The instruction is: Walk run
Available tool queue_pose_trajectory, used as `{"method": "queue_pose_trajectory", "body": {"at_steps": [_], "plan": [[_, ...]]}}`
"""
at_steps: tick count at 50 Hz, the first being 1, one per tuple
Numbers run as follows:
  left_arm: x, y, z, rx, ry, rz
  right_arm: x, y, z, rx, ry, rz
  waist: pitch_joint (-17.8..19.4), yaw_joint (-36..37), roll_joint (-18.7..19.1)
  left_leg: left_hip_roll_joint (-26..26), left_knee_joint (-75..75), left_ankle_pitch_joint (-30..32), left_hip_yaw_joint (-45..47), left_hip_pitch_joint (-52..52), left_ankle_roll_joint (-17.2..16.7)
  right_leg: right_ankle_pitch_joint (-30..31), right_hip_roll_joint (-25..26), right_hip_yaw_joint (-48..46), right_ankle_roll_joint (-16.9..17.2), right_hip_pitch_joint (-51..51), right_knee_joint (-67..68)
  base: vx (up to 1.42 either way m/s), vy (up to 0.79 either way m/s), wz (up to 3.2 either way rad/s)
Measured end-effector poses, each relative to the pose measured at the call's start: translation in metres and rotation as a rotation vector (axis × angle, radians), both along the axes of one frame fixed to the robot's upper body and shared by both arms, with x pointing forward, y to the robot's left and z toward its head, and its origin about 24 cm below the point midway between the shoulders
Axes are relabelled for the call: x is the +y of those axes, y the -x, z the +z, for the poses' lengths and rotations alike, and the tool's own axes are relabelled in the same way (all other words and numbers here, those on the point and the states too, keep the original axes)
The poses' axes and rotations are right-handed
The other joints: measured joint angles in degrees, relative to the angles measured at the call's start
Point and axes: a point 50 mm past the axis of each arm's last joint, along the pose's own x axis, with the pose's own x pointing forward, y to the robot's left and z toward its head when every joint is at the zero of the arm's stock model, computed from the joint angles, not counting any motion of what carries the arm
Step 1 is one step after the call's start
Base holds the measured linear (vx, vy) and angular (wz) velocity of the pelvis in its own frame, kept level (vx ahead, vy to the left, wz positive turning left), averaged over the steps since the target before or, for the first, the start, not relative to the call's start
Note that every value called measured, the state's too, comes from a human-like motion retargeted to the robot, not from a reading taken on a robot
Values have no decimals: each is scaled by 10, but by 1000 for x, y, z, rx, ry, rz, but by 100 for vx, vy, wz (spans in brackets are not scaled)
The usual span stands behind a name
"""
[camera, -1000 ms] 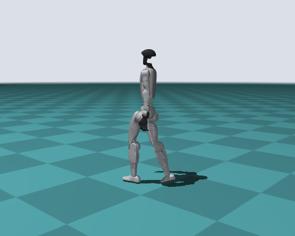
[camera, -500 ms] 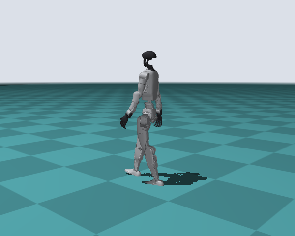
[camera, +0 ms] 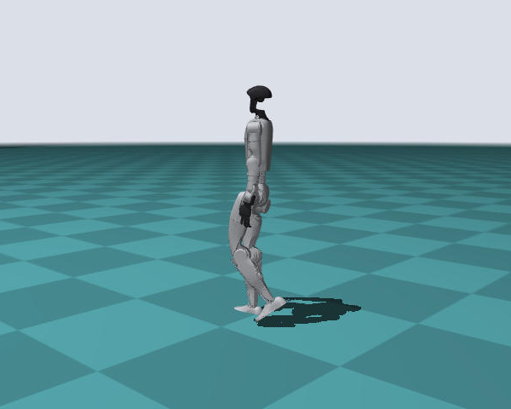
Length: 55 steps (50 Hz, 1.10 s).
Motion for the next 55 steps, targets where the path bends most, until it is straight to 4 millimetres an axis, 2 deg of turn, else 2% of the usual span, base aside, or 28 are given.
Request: {"method": "queue_pose_trajectory", "body": {"at_steps": [5,8,11,16,20,22,25,27,30,32,33,34,35,38,41,45,50,55], "plan": [[1,40,0,110,-22,17,-12,-44,10,-131,26,19,7,15,31,4,-157,-8,-26,-58,-36,-17,54,-22,-9,60,-40,46,-14,0],[1,55,1,167,-22,-29,-20,-67,17,-198,48,37,18,30,51,-5,-259,-11,-88,-75,-56,-27,85,-21,-10,100,-61,43,-7,-32],[1,64,2,200,-18,-61,-27,-83,24,-238,70,65,29,53,61,-8,-336,-6,-113,-89,-57,-36,103,-4,-9,137,-74,55,-6,-65],[-4,66,1,209,5,-33,-26,-99,29,-278,71,43,33,75,70,-6,-379,2,-108,-97,-60,-51,110,19,3,188,-81,58,2,-50],[-2,49,0,174,12,-38,-22,-99,29,-281,45,28,24,65,76,-18,-339,32,-131,-98,-50,-52,111,18,27,213,-72,68,7,-6],[-3,42,-1,155,21,-41,-20,-91,25,-260,43,26,16,70,76,-15,-313,45,-116,-100,-42,-33,103,32,47,221,-56,67,8,-39],[-7,25,-2,111,34,-43,-15,-69,17,-213,40,-4,5,76,69,-17,-263,3,-103,-104,-24,26,82,51,78,218,-12,77,13,-29],[-11,12,-2,76,36,-47,-14,-49,11,-169,35,-40,-2,83,78,-9,-260,-24,-102,-85,-13,92,80,52,81,208,39,63,10,-25],[-18,-8,-2,17,53,-43,-10,-20,5,-101,31,-75,-15,79,112,22,-272,-52,-110,-46,4,183,86,33,60,174,155,67,8,-30],[-19,-27,-1,-30,65,-43,-5,-7,2,-69,30,-85,-18,70,133,43,-274,-69,-114,-26,9,214,67,-10,14,129,266,64,5,-26],[-17,-39,1,-59,70,-45,-3,-2,1,-56,27,-87,-17,64,137,47,-277,-76,-114,-17,13,208,53,-28,-7,101,322,44,0,-15],[-17,-50,3,-87,74,-51,-1,4,0,-39,25,-92,-16,59,139,47,-283,-80,-114,-7,17,185,46,-32,-9,71,363,37,-3,-6],[-16,-62,5,-114,77,-59,1,11,-1,-22,22,-98,-16,55,139,46,-292,-83,-114,4,22,156,43,-28,-1,40,397,34,-4,10],[-15,-90,12,-175,81,-105,7,34,-4,42,17,-124,-19,36,129,31,-320,-83,-121,31,31,115,50,1,39,-46,407,51,-4,30],[-14,-117,20,-245,80,-137,11,54,-5,97,10,-156,-20,17,120,15,-337,-90,-123,57,38,72,31,-12,39,-104,349,59,-4,22],[-13,-148,32,-338,88,-153,14,74,-4,153,-8,-230,-11,-10,98,-17,-352,-108,-133,100,49,72,22,0,60,-138,165,45,-8,36],[-11,-168,42,-408,96,-145,20,91,-4,205,-65,-278,-4,-41,80,-32,-361,-136,-158,163,51,62,32,62,76,-159,-19,53,-19,45],[-14,-168,42,-415,117,-112,20,96,-3,222,-62,-263,-10,-50,74,-25,-350,-151,-167,201,47,82,19,43,56,-164,0,71,-32,26]]}}
